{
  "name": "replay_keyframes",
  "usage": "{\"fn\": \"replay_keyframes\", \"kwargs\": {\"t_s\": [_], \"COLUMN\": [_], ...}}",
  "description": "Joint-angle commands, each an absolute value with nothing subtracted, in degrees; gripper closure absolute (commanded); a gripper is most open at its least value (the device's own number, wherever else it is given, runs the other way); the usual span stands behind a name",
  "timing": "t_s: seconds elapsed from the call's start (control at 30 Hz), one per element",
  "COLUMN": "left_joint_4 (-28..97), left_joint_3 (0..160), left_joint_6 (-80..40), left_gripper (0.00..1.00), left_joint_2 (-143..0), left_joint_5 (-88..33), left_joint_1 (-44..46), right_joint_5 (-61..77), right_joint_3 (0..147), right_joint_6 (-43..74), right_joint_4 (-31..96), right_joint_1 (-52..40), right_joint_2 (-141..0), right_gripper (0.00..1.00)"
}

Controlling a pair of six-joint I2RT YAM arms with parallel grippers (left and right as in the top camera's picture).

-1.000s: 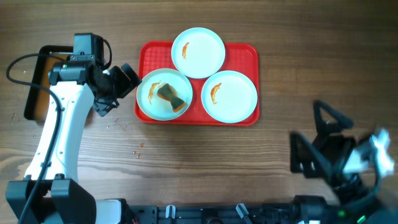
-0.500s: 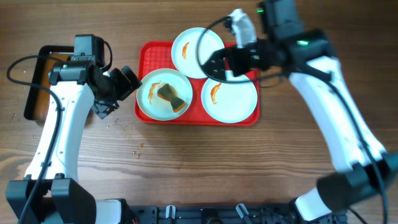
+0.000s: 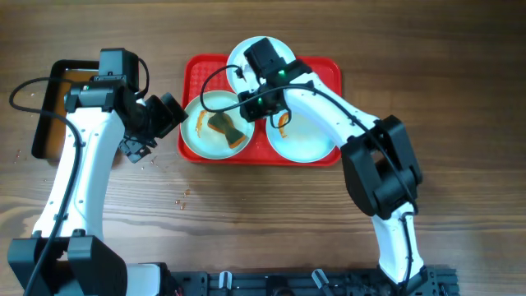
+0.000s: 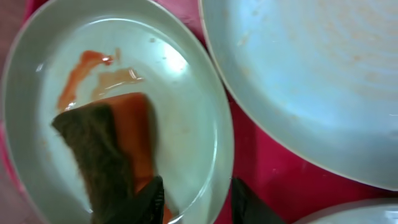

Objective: Clean dirty plates on tray and stack at the side
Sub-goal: 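Reach the right gripper to the top plate's rim and grasp it, then scrub the left plate with the sponge in the left gripper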

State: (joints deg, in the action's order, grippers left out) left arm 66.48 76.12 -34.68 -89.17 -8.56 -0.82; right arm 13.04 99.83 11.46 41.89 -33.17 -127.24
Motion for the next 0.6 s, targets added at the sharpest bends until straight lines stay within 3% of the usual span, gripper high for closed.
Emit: {"fn": "replay_keyframes", "kwargs": {"t_s": [0.0, 0.4, 0.57], "left_joint_4": [66.5, 66.5, 66.5], "left_joint_3": [76.1, 76.1, 76.1], "left_joint_6": [-35.2, -35.2, -35.2], "left_gripper": [0.0, 0.0, 0.03], "left_joint_2": [-89.3, -89.3, -89.3], "left_joint_5": [-8.0, -8.0, -8.0], "left_joint_1": [-0.9, -0.9, -0.1], "right_joint_5": [3.8, 6.4, 6.5], "right_joint_3": [99.8, 98.5, 98.5], "right_joint_6": [15.2, 14.9, 15.0], "right_joint_4": [41.1, 40.5, 40.4], "right_joint_1": [-33.6, -33.6, -33.6], "right_joint_2": [-128.4, -132.2, -132.2], "right_gripper": [0.64, 0.69, 0.86]}}
